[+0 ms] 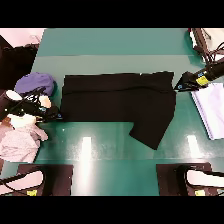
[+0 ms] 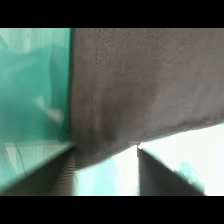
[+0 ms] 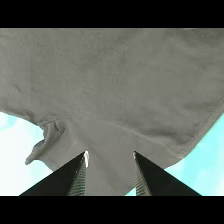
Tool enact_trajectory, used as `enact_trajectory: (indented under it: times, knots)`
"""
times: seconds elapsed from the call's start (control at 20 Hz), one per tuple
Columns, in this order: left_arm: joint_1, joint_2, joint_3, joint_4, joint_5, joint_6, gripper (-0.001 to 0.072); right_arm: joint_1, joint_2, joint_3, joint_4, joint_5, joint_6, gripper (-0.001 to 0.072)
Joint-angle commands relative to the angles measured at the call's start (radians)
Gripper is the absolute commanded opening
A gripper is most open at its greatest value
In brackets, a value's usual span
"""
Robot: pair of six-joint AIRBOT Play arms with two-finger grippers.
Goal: Fold the shirts.
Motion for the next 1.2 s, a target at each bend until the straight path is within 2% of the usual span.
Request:
enact_trajectory:
  times: [0.0,0.25,0.45,0.6,0.8,0.9,0.95,1.0,1.05,1.15]
  knots:
    - [0.0,0.003,-0.008,-0.059,0.012,0.034,0.0029,-0.007,0.031,-0.073,-0.003,-0.011,0.002,0.0343]
    - [0.0,0.03,0.028,-0.091,0.007,0.062,0.0022,-0.116,0.196,-0.487,-0.003,-0.146,0.001,0.0343]
    - [0.0,0.047,0.039,-0.091,0.006,0.061,0.0022,-0.192,0.236,-0.768,0.021,-0.232,-0.016,0.0343]
    - [0.0,0.047,0.039,-0.091,-0.003,0.061,0.0023,-0.176,0.236,-0.868,0.114,-0.362,-0.043,0.0343]
    - [0.0,0.047,0.039,-0.091,-0.018,0.061,0.0023,-0.11,0.236,-0.887,0.135,-0.499,-0.042,0.0331]
    - [0.0,0.047,0.039,-0.091,-0.018,0.061,0.0022,-0.084,0.236,-0.868,0.132,-0.529,-0.042,0.029]
    - [0.0,0.047,0.039,-0.091,-0.019,0.061,0.0023,-0.073,0.236,-0.855,0.126,-0.531,-0.043,0.014]
    - [0.0,0.047,0.039,-0.09,-0.023,0.061,0.0022,-0.065,0.237,-0.84,0.116,-0.527,-0.045,0.0053]
    - [0.0,0.047,0.041,-0.08,-0.037,0.061,0.0022,-0.06,0.237,-0.823,0.092,-0.509,-0.045,0.0021]
    - [0.0,0.048,0.061,-0.008,-0.09,0.04,0.0021,-0.06,0.245,-0.775,0.015,-0.408,-0.045,0.0022]
